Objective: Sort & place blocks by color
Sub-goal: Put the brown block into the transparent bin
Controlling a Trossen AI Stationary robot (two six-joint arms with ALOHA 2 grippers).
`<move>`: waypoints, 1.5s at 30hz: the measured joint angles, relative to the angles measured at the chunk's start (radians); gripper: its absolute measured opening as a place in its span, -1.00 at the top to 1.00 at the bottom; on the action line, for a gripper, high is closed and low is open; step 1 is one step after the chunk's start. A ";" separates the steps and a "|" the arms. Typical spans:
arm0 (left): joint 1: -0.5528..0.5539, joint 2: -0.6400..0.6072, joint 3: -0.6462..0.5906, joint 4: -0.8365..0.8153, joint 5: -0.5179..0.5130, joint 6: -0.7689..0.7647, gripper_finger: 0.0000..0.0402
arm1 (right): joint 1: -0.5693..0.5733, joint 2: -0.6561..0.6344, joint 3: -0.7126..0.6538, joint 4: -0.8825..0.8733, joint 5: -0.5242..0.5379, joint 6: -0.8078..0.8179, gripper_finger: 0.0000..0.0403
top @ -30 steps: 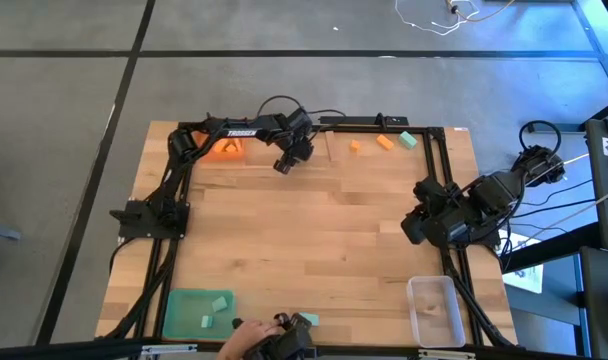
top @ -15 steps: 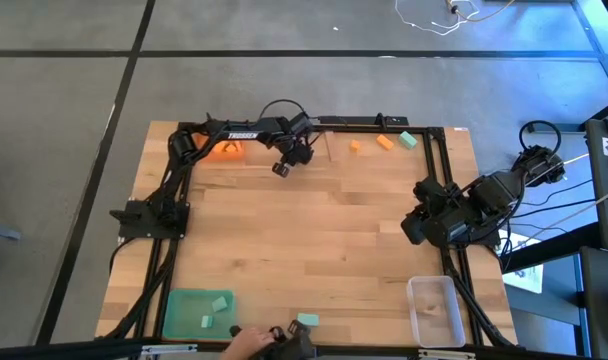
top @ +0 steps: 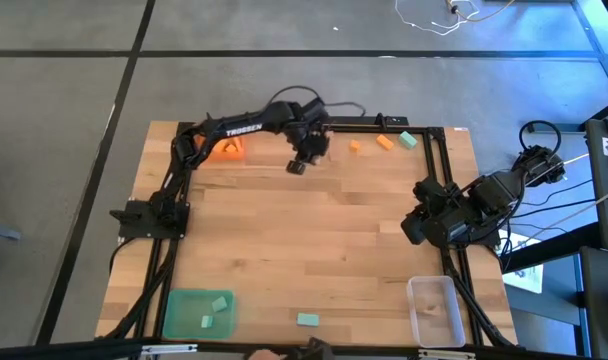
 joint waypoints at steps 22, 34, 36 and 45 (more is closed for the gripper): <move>-0.171 -0.006 0.422 -0.065 0.797 -0.407 0.70 | 0.001 0.008 -0.003 0.187 -0.014 -0.665 0.17; -0.291 -0.006 0.422 0.129 0.857 -0.379 0.70 | 0.002 0.026 -0.003 0.397 0.098 -0.935 0.18; -0.293 -0.006 0.422 0.172 0.865 -0.429 0.70 | 0.002 0.026 -0.003 0.450 0.098 -0.997 0.18; -0.306 -0.006 0.422 0.319 0.989 -0.557 0.70 | 0.002 0.026 -0.003 0.539 0.210 -1.176 0.23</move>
